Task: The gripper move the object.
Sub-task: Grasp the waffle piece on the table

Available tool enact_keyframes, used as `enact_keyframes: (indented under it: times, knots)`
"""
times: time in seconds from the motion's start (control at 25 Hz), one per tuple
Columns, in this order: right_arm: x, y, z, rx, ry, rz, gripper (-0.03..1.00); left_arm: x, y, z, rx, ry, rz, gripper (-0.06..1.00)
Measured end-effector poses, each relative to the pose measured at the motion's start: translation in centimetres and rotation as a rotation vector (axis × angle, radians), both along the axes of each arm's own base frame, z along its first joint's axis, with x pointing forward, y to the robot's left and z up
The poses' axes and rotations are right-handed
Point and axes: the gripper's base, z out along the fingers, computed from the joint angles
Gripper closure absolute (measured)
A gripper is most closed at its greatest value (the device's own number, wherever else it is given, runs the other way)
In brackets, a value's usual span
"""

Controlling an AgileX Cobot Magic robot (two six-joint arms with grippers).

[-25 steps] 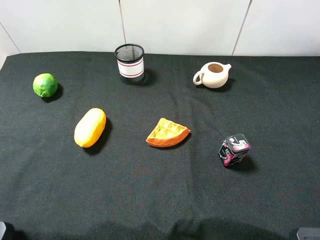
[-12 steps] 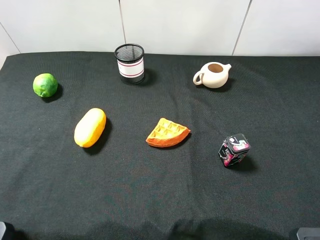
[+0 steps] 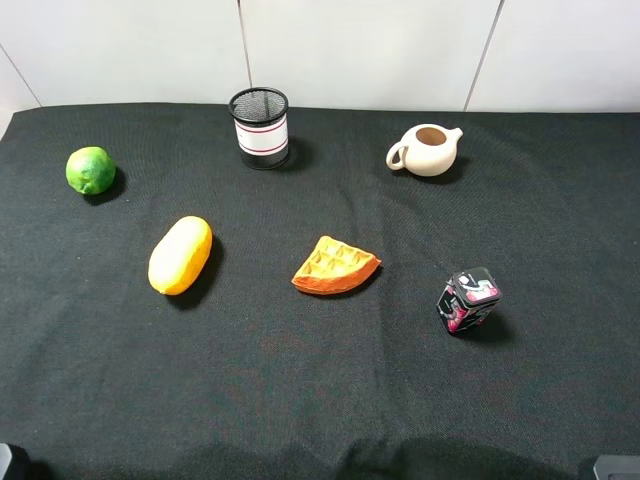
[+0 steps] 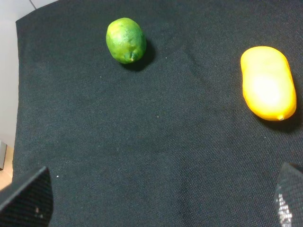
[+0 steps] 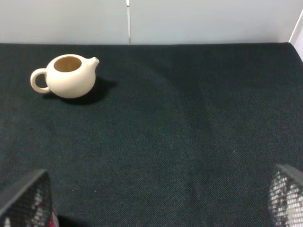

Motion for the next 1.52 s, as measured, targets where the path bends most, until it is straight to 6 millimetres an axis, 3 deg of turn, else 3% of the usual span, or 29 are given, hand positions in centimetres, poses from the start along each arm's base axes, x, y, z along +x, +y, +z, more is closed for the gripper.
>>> enact_keyframes:
  times: [0.2,0.44,0.96,1.52]
  knots:
    - [0.0,0.2,0.1,0.021,-0.003,0.014,0.27,0.0,0.0,0.0,0.000,0.000,0.000,-0.05]
    - [0.5,0.3,1.9,0.031,0.013,0.023,0.27,0.0,0.0,0.0,0.000,0.000,0.000,-0.05]
    - [6.4,0.2,5.8,-0.103,0.185,0.163,0.27,0.0,0.0,0.0,0.000,0.000,0.000,-0.05]
    - [13.2,1.3,6.4,-0.167,0.278,0.370,0.27,0.0,0.0,0.0,0.000,0.000,0.000,-0.05]
